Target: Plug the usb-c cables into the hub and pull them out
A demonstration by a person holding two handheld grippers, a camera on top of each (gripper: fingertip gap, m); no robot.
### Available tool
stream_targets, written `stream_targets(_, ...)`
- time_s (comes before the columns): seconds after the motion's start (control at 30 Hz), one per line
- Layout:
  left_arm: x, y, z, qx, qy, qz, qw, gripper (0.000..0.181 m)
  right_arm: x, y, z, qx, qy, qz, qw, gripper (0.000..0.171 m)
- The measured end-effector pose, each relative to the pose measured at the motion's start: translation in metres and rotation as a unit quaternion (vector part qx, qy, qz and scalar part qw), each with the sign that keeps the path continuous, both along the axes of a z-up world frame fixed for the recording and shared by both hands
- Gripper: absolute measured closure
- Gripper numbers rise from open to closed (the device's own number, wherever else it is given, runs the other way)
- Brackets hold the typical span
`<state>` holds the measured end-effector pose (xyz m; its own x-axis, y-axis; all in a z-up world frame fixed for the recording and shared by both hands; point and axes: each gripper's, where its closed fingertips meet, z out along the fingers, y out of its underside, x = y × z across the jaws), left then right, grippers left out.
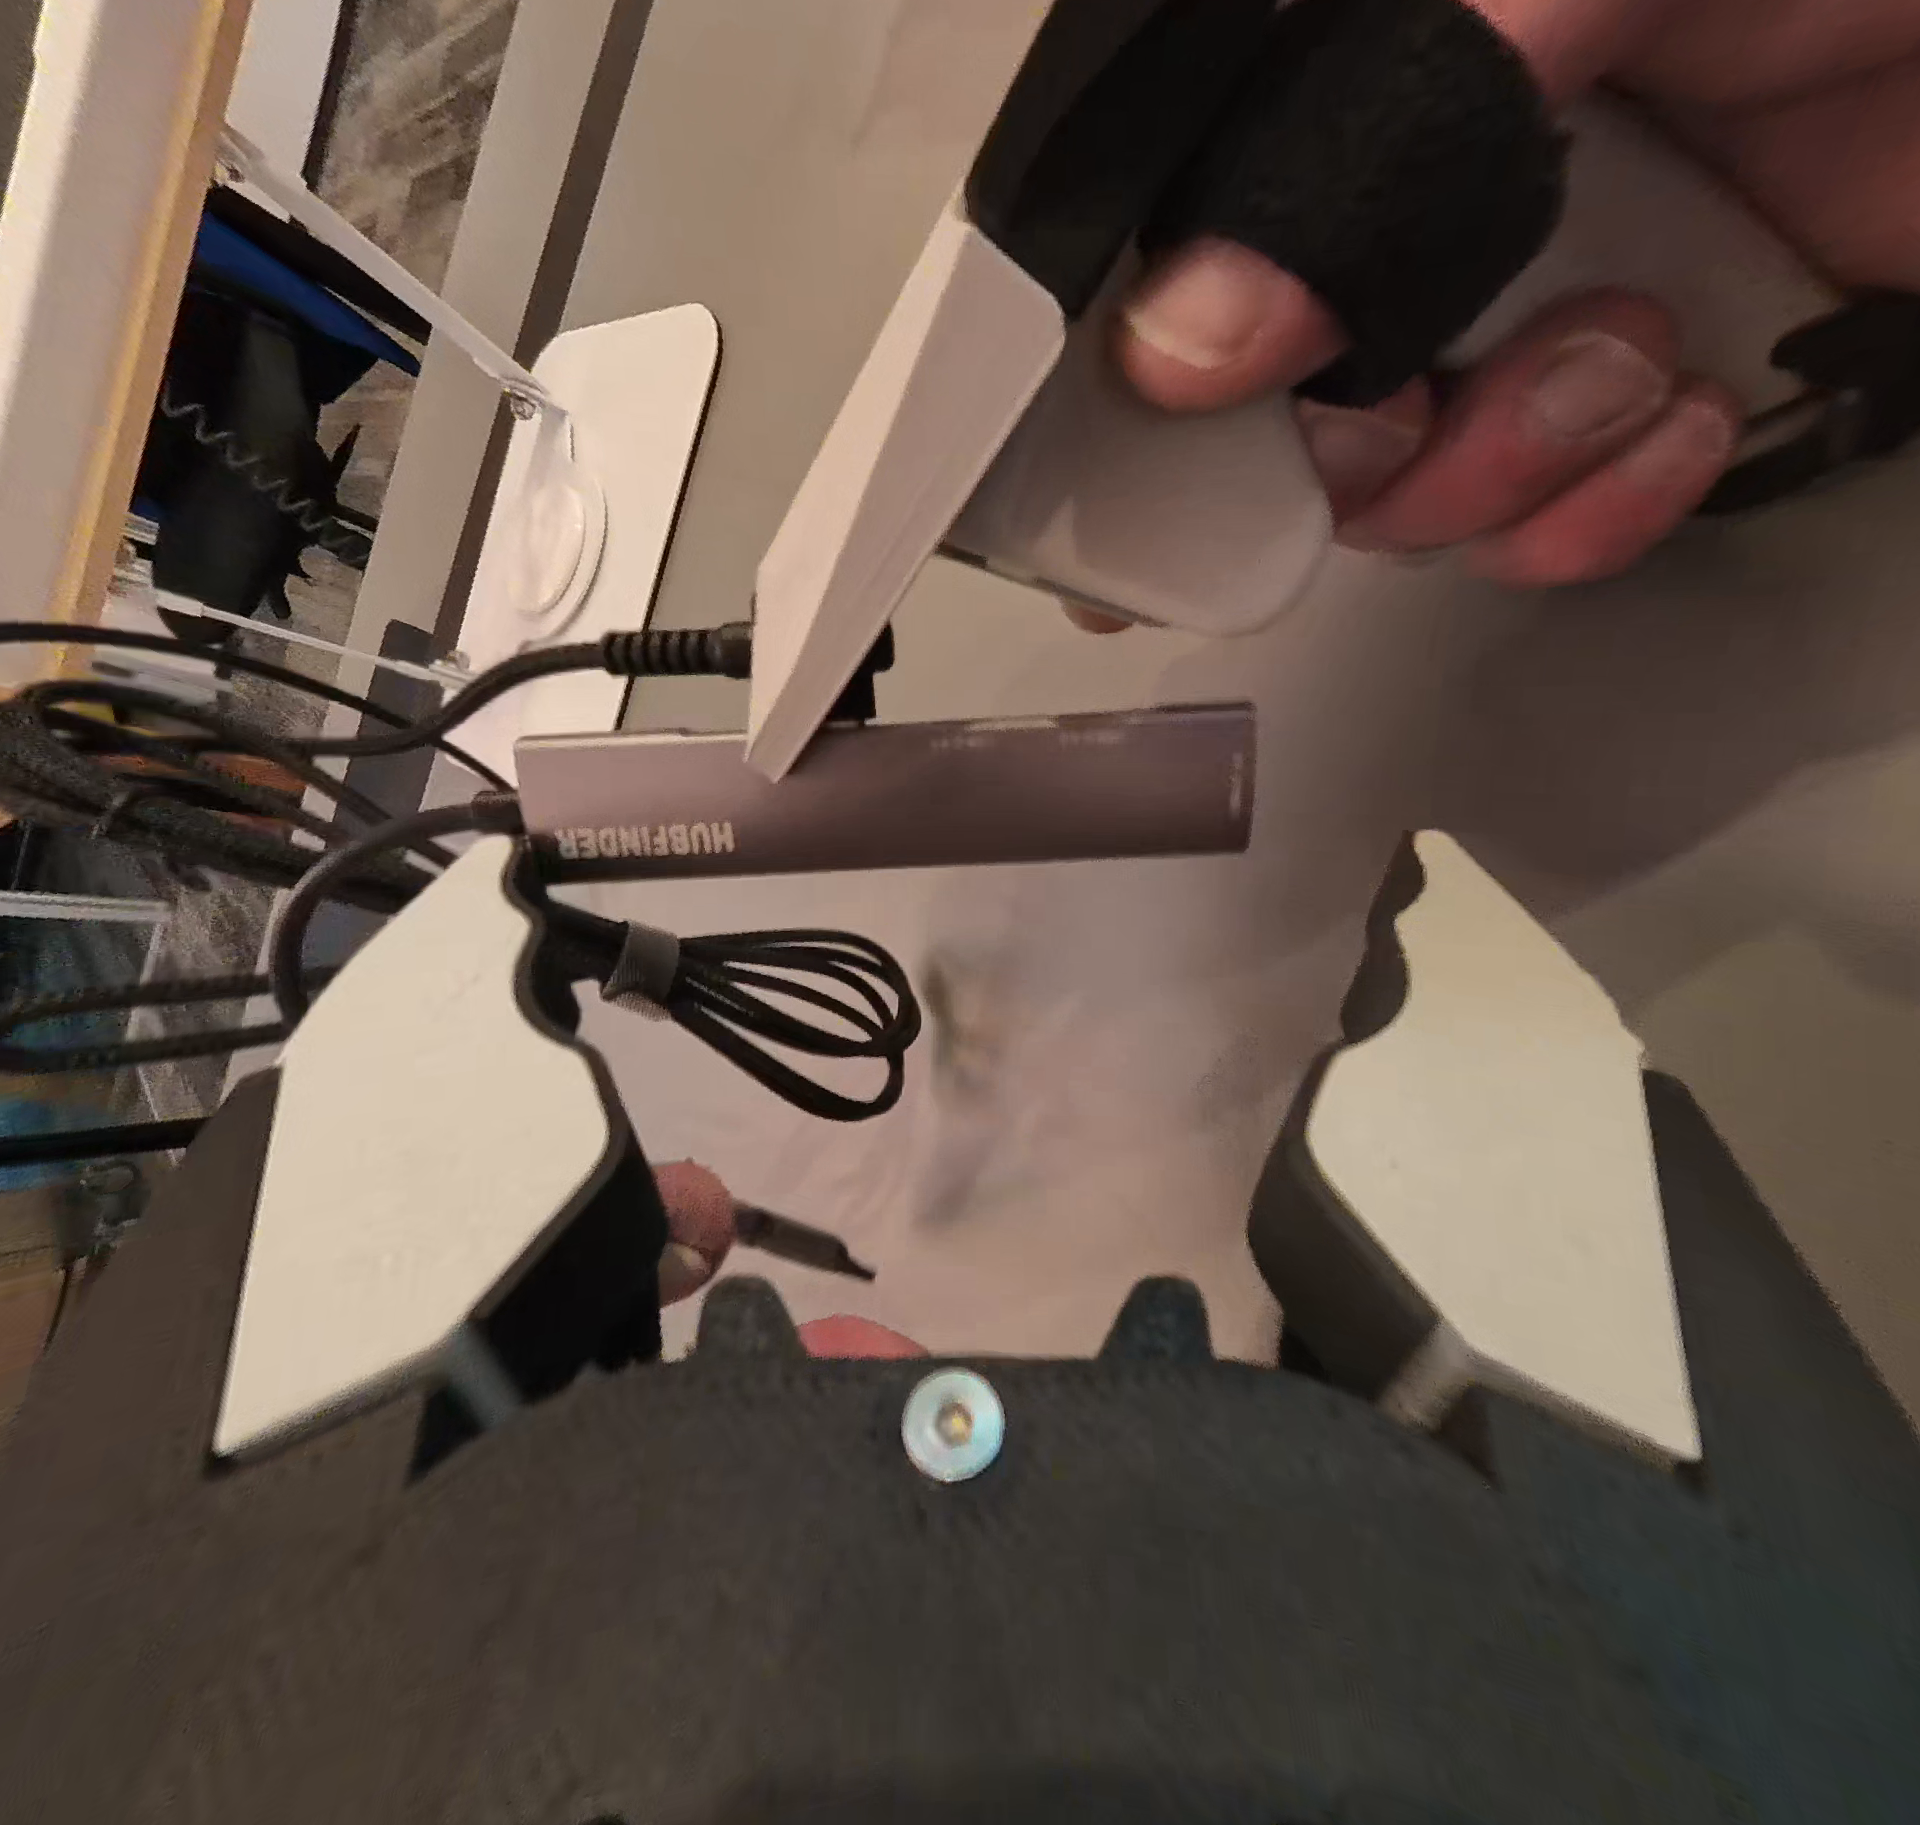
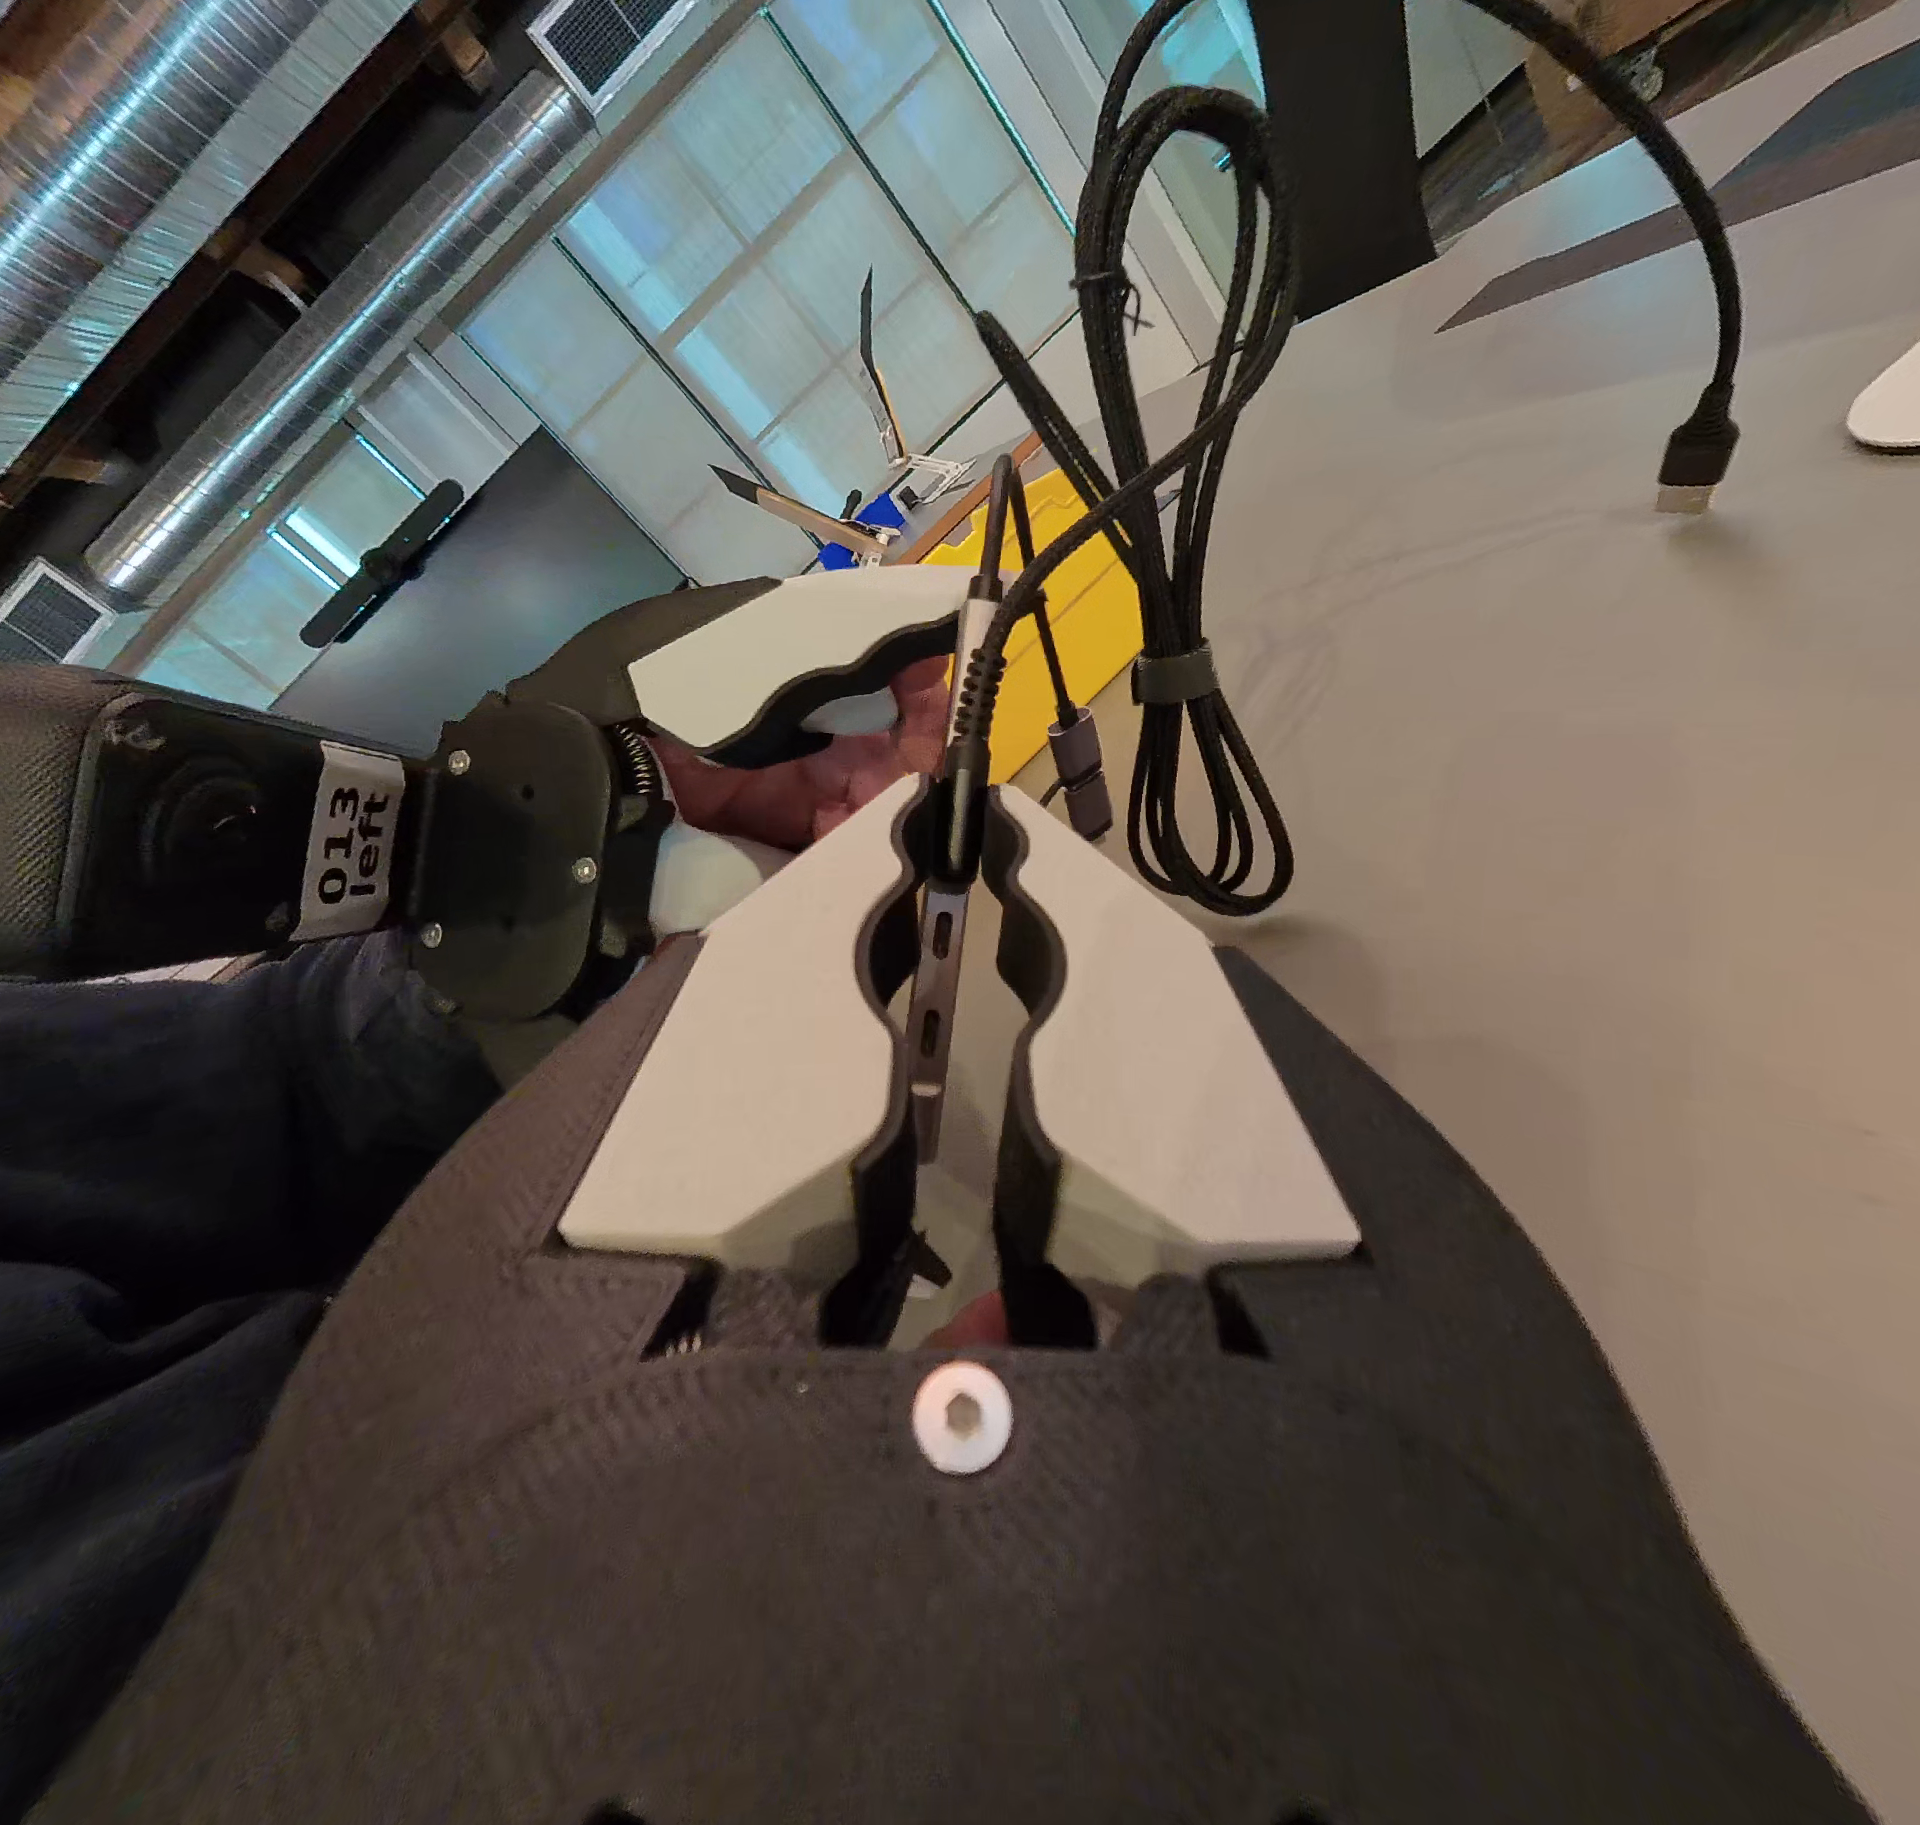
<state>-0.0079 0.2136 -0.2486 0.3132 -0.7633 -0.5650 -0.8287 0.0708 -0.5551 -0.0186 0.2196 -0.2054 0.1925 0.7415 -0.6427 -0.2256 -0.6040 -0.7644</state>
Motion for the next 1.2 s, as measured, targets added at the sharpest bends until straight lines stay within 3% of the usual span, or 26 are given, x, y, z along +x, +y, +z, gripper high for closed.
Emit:
stream_targets(0.2,0.0,0.013,0.008,0.046,-0.023,0.018,0.998,0.057,0.001,0.0,0.003,-0.001,0.006,-0.003,1.0,0.166)
stream_targets(0.6,-0.005,0.008,0.009,0.039,-0.022,-0.005,0.999,0.058,-0.005,-0.007,0.006,0.038,-0.023,0.013,0.999,0.162)
stream_targets(0.77,-0.011,0.0,0.008,0.013,-0.006,-0.022,1.0,0.058,-0.003,-0.008,0.008,0.128,-0.09,0.006,0.988,0.149)
stream_targets(0.93,-0.016,-0.012,0.011,-0.031,-0.001,-0.043,0.999,0.058,-0.001,-0.018,0.01,0.262,-0.167,0.024,0.95,0.146)
stream_targets(1.2,-0.016,-0.037,0.028,-0.127,-0.025,-0.095,0.987,0.058,-0.005,-0.045,0.024,0.367,-0.155,0.089,0.913,0.149)
